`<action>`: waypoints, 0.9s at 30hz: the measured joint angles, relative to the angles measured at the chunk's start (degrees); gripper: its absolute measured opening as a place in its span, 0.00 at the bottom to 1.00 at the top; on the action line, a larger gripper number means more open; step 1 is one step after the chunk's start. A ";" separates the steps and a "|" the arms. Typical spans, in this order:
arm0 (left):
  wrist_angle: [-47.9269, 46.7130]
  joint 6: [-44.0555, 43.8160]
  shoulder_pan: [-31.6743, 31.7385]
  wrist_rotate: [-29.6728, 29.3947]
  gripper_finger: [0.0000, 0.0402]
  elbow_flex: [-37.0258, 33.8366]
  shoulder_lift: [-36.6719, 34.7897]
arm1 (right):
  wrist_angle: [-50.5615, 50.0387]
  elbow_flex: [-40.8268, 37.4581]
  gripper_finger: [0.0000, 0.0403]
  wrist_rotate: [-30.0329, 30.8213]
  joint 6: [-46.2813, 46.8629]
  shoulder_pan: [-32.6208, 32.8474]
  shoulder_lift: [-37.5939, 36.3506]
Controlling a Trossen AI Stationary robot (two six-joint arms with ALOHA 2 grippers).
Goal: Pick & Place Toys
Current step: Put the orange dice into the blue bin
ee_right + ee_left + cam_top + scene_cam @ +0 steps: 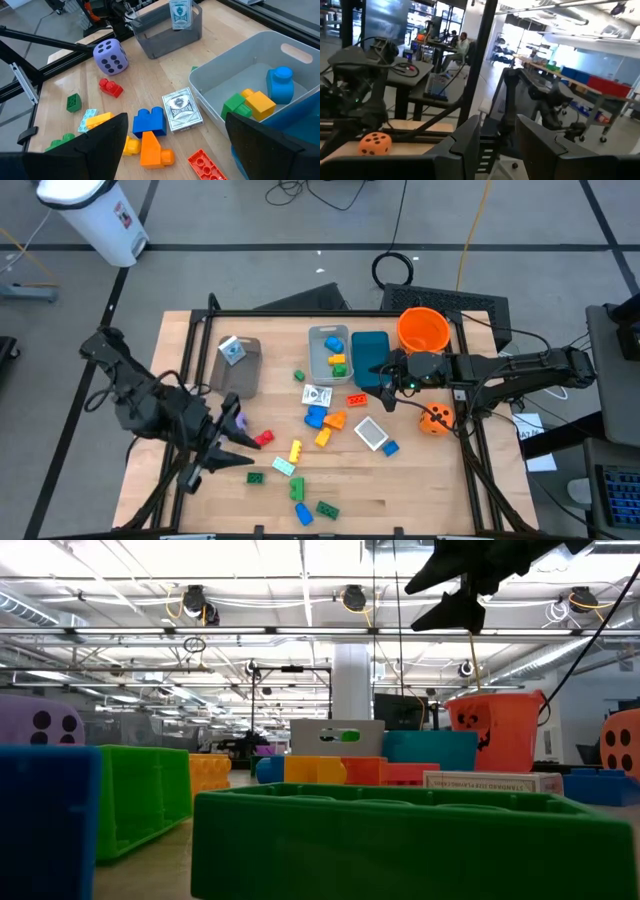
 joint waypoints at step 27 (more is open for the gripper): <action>-3.73 5.36 -8.92 -17.30 0.33 -0.02 -5.08 | 0.00 0.00 0.81 0.00 0.00 0.00 0.01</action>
